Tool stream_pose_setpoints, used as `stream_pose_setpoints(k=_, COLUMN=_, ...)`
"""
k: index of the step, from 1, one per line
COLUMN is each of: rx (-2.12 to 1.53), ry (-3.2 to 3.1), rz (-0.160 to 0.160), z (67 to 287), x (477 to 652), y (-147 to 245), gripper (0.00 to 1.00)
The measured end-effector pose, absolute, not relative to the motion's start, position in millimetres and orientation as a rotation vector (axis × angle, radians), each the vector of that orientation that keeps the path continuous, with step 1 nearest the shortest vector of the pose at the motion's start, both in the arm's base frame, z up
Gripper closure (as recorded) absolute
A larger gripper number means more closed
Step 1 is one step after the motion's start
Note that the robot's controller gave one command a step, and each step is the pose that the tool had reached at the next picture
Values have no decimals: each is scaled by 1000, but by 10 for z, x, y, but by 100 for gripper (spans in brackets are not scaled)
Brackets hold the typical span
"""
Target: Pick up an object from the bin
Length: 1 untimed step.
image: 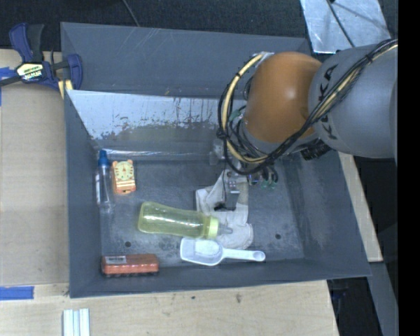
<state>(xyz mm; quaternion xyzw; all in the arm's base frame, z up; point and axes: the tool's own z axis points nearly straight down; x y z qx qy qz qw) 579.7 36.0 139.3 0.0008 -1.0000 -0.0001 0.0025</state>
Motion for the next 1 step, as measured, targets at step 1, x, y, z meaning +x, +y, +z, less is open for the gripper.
stream_pose_setpoints(k=1, rx=1, ry=-3145, rz=-1, z=1441, x=5816, y=358, gripper=0)
